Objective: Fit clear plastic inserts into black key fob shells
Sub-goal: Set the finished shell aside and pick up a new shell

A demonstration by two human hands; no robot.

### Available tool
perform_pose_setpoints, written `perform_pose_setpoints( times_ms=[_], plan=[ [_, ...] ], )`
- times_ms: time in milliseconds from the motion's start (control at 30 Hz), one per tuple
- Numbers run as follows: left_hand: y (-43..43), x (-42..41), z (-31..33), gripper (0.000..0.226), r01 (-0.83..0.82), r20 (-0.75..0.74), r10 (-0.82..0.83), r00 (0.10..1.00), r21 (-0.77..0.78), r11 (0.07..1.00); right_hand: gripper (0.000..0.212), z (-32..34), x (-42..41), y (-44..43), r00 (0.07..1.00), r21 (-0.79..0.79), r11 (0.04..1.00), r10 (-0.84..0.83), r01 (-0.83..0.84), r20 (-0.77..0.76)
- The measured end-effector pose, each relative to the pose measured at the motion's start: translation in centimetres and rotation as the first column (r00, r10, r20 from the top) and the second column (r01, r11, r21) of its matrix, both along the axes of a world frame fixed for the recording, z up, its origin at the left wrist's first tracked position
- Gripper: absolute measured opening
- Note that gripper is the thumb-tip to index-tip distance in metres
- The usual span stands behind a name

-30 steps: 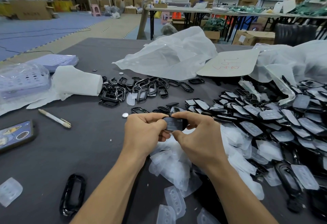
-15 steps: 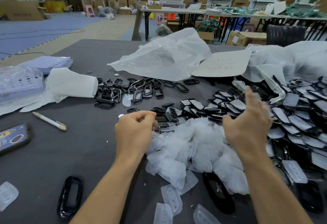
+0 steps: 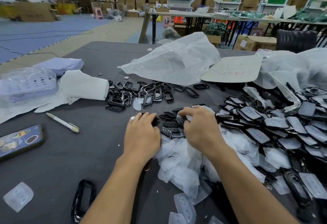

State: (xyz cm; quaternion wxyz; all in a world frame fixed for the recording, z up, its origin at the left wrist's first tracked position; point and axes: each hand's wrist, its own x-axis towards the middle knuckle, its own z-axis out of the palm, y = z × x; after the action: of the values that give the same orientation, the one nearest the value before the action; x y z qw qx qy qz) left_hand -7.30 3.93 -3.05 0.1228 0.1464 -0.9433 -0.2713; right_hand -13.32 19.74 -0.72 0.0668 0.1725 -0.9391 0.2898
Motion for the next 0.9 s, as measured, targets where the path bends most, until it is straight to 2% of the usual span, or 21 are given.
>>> perform_pose_setpoints(
  times_ms=[100, 200, 333, 400, 533, 567, 633, 700, 767, 833, 900],
  plan=[
    [-0.1, 0.1, 0.1, 0.033, -0.112, -0.097, 0.109, 0.989, -0.024, 0.993, 0.049, 0.7, -2.7, -2.1, 0.997, 0.033, 0.999, 0.011, -0.013, 0.075],
    [-0.4, 0.1, 0.2, 0.022, -0.217, -0.111, 0.208, 0.972, -0.08, 0.973, 0.053, 1.2, -5.6, -4.1, 0.992, 0.115, 0.993, 0.028, -0.042, 0.12],
    [-0.8, 0.0, 0.0, 0.027, -0.32, -0.06, 0.315, 0.947, -0.089, 0.943, 0.042, 1.1, -9.1, -6.6, 0.981, 0.263, 0.959, 0.054, -0.104, 0.188],
    [-0.6, 0.0, -0.1, 0.034, -0.311, -0.083, 0.304, 0.949, -0.095, 0.945, 0.037, 0.8, -9.9, -7.2, 0.985, 0.287, 0.954, 0.039, -0.086, 0.167],
    [-0.1, 0.1, 0.1, 0.036, -0.174, -0.19, 0.179, 0.965, 0.041, 0.984, 0.026, 0.9, -9.8, -7.2, 0.996, 0.259, 0.966, -0.011, -0.012, 0.09],
    [0.3, 0.2, 0.1, 0.034, -0.113, -0.19, 0.125, 0.974, 0.073, 0.991, 0.025, 1.1, -9.3, -6.8, 0.996, 0.257, 0.966, -0.011, -0.011, 0.085],
    [1.0, 0.4, 0.0, 0.026, -0.022, -0.137, 0.027, 0.99, 0.041, 0.999, 0.022, 1.7, -7.7, -5.6, 0.996, 0.213, 0.977, -0.01, -0.01, 0.093],
    [1.2, 0.5, -0.1, 0.023, 0.001, -0.052, -0.001, 0.999, 0.008, 1.0, 0.021, 2.3, -5.6, -3.8, 0.994, 0.13, 0.991, -0.027, 0.014, 0.102],
    [1.1, 0.5, -0.2, 0.024, 0.001, -0.005, -0.001, 1.0, 0.052, 0.999, 0.021, 2.6, -3.0, -1.7, 0.996, 0.013, 0.999, -0.04, 0.039, 0.085],
    [1.0, 0.6, -0.1, 0.027, 0.007, -0.002, -0.007, 1.0, 0.107, 0.994, 0.02, 2.7, -0.1, 0.1, 0.998, -0.092, 0.995, -0.026, 0.03, 0.048],
    [1.1, 0.6, 0.1, 0.033, -0.003, -0.047, 0.012, 0.999, 0.195, 0.981, 0.017, 2.4, 2.4, 1.6, 0.999, -0.133, 0.991, -0.022, 0.027, 0.043]
  ],
)
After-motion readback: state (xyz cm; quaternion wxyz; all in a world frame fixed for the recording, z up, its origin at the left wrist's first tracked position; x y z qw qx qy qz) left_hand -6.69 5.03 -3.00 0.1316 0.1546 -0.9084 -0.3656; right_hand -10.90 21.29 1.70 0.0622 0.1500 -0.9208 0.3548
